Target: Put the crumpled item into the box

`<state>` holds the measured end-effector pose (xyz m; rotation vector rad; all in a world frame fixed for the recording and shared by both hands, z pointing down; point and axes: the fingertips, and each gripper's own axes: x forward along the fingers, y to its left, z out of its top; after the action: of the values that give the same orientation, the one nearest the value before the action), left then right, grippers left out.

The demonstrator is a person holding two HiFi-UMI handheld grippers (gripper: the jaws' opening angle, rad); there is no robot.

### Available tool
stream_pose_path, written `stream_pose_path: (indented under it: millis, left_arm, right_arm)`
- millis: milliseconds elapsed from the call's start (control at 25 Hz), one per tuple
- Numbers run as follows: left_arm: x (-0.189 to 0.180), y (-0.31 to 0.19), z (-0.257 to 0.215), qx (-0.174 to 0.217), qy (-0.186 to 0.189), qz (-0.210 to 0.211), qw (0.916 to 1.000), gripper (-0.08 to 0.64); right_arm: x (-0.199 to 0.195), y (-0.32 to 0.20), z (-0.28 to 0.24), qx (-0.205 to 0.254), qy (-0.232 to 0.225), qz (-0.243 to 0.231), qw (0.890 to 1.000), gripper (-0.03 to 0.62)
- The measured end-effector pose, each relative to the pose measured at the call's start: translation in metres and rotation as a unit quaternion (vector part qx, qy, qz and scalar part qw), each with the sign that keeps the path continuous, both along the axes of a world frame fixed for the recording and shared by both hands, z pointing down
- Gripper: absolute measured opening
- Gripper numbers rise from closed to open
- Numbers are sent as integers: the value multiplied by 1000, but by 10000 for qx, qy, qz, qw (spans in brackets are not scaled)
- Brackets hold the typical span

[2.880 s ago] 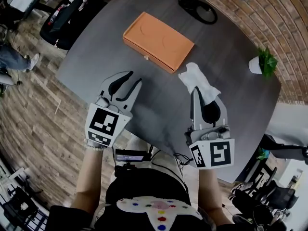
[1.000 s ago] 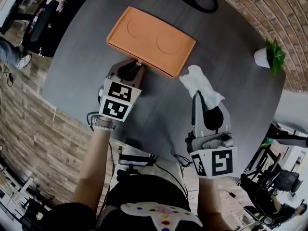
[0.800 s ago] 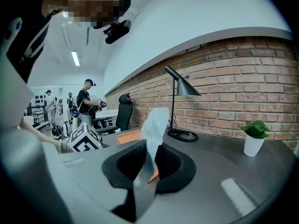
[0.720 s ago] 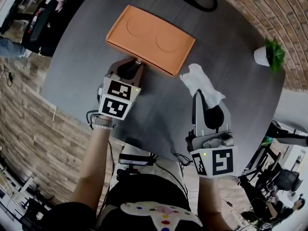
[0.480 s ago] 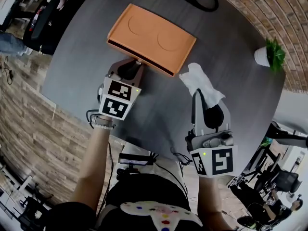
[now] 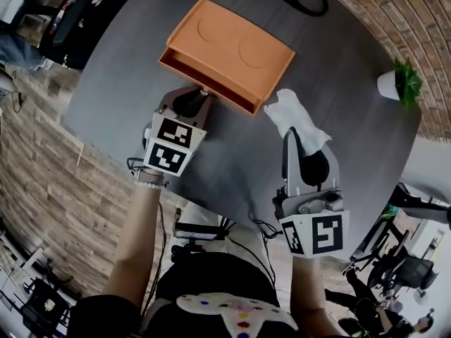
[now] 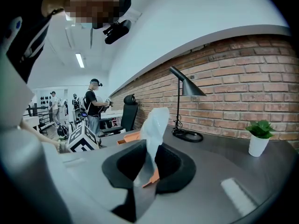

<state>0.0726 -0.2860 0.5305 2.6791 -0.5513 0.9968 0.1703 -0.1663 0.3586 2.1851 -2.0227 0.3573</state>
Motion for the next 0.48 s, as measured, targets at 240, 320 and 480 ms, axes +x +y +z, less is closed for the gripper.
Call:
stream_pose_path:
  millis: [240,320,480]
  left_arm:
    - [-11,10,0,-15,-18,-55,10000,80]
    - [-16,13,0,-22,-29,-68,10000,80]
    - [-27,21,0,-58,-59,-122,9999,80]
  right_arm:
    - [-6,6,0,-2,-11,-114,9999,51]
    - [-9,7,-1,1,-13,-144,9999,51]
    - [-14,11,-2,-1,-26,-204,9998,51]
